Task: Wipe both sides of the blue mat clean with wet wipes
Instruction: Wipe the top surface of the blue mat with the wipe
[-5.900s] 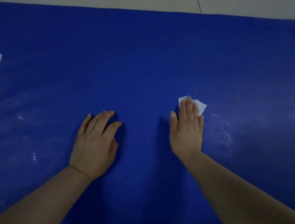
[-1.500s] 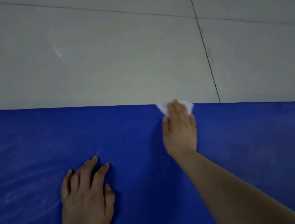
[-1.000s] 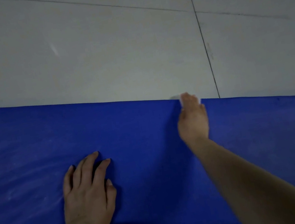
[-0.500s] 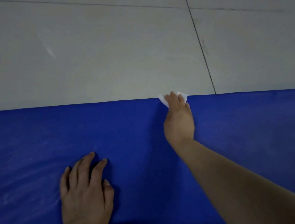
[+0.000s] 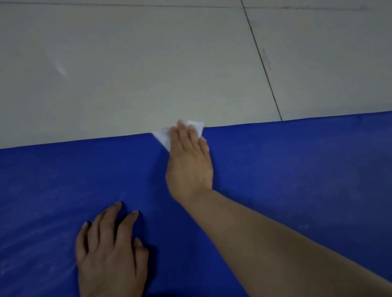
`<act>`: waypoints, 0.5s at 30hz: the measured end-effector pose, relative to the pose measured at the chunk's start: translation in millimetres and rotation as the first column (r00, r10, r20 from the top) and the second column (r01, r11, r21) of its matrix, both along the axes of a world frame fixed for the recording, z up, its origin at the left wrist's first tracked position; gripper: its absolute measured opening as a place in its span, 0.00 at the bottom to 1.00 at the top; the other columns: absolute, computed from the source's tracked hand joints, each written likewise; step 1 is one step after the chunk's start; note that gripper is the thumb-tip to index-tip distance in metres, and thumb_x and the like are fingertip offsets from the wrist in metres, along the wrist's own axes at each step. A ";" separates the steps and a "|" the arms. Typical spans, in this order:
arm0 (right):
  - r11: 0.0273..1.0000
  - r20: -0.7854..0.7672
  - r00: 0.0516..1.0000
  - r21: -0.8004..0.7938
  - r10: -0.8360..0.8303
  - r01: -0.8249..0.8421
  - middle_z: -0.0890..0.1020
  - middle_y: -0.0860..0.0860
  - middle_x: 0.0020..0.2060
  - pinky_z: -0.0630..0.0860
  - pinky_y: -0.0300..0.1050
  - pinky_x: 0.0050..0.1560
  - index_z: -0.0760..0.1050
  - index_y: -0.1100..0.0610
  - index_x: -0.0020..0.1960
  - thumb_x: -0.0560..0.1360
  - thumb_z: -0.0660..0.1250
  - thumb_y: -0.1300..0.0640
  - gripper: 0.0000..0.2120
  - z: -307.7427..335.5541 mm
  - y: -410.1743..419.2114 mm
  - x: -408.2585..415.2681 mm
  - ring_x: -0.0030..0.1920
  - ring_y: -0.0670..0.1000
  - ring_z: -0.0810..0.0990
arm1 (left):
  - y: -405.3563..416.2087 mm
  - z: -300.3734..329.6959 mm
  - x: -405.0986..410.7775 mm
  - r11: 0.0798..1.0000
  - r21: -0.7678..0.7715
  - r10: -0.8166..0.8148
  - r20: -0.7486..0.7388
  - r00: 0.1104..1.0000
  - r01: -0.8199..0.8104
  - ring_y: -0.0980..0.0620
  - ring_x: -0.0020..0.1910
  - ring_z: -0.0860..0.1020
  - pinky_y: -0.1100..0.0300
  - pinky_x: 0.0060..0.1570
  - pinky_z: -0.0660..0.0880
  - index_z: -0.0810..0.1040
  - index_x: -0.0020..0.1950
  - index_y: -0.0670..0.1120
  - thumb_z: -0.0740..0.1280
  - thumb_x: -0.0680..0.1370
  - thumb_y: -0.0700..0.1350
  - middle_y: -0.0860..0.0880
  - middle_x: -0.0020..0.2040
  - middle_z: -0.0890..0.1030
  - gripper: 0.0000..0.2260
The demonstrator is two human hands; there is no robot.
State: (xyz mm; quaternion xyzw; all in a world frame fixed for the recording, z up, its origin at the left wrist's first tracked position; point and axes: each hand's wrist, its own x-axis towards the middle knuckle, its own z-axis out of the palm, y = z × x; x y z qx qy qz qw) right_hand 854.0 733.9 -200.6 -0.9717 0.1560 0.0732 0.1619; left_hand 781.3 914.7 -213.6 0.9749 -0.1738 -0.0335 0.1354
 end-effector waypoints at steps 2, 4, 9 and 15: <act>0.998 -0.011 0.999 -0.018 -0.054 0.053 0.44 0.51 0.78 0.41 0.49 0.75 0.43 0.57 0.78 0.78 0.56 0.63 0.33 0.5 7.6 4.5 0.77 0.53 0.42 | 0.4 -0.6 0.1 1.000 0.005 -0.001 -0.005 1.000 0.001 0.41 0.64 0.69 0.44 0.69 0.54 0.78 0.59 0.42 0.54 0.73 0.49 0.41 0.65 0.73 0.22; 0.996 0.016 0.995 0.011 0.094 -0.094 0.46 0.54 0.77 0.43 0.50 0.75 0.43 0.59 0.78 0.77 0.57 0.62 0.34 3.8 31.0 8.1 0.77 0.55 0.44 | 1.1 -1.2 0.5 1.000 0.016 -0.010 -0.011 1.000 0.010 0.41 0.64 0.68 0.43 0.68 0.55 0.77 0.60 0.42 0.54 0.72 0.49 0.41 0.65 0.73 0.22; 0.922 0.008 0.923 0.020 0.386 -0.386 0.41 0.51 0.77 0.35 0.47 0.73 0.40 0.58 0.78 0.78 0.58 0.60 0.35 -0.3 51.9 3.5 0.76 0.51 0.38 | 1.8 -1.3 1.1 0.999 0.031 -0.013 -0.018 1.000 0.014 0.40 0.64 0.69 0.42 0.67 0.57 0.76 0.60 0.42 0.54 0.72 0.49 0.40 0.64 0.73 0.21; 0.999 0.013 1.000 0.044 -0.004 0.003 0.45 0.50 0.78 0.37 0.45 0.74 0.44 0.56 0.78 0.78 0.54 0.64 0.32 -0.9 5.3 2.0 0.77 0.50 0.42 | 0.8 0.3 1.1 1.000 0.012 -0.006 -0.015 1.000 0.006 0.41 0.64 0.68 0.44 0.69 0.55 0.78 0.59 0.42 0.54 0.73 0.49 0.40 0.65 0.73 0.22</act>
